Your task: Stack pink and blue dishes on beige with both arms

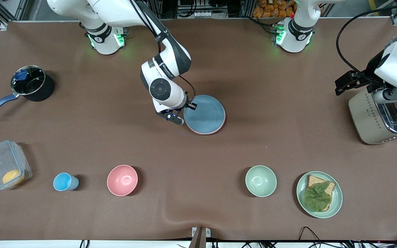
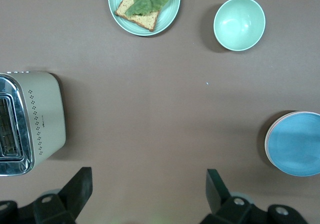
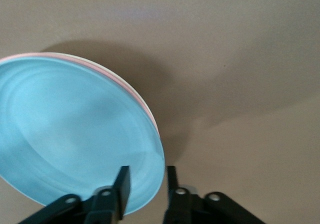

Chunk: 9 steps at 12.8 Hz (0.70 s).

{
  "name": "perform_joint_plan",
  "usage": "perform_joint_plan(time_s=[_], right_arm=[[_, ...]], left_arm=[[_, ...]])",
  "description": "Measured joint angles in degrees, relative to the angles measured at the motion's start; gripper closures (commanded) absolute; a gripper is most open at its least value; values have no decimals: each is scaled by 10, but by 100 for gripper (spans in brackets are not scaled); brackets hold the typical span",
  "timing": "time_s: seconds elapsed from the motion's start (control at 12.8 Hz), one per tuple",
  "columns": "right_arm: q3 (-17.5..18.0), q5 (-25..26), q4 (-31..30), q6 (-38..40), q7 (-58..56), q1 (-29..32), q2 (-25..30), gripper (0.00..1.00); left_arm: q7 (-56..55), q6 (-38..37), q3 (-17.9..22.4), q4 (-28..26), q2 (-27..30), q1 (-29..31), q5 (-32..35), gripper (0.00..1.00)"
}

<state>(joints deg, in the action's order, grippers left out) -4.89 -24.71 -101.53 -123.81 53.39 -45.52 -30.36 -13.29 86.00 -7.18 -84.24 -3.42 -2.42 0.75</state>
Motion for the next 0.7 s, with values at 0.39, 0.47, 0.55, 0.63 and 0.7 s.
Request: perform_joint_plan(time_s=[0.39,0.47,0.55,0.63,0.7], right_arm=[[-15,5,31,89,-87,80,38,0],[-16,13,32,122,-134,119,55,0],[-17,28,32,147,-176,154,69,0],[-17,49,32,169,-217,187,81,0],[-17,66,32,181,-253,214,90,0]], left_arm=[[0,-6,0,0,2,0,0,0],[1,-7,0,0,2,-1,0,0],[7,-8,0,0,3,-1,0,0],[15,-8,1,0,3,-1,0,0],[21,-9,1,0,4,-1,0,0]])
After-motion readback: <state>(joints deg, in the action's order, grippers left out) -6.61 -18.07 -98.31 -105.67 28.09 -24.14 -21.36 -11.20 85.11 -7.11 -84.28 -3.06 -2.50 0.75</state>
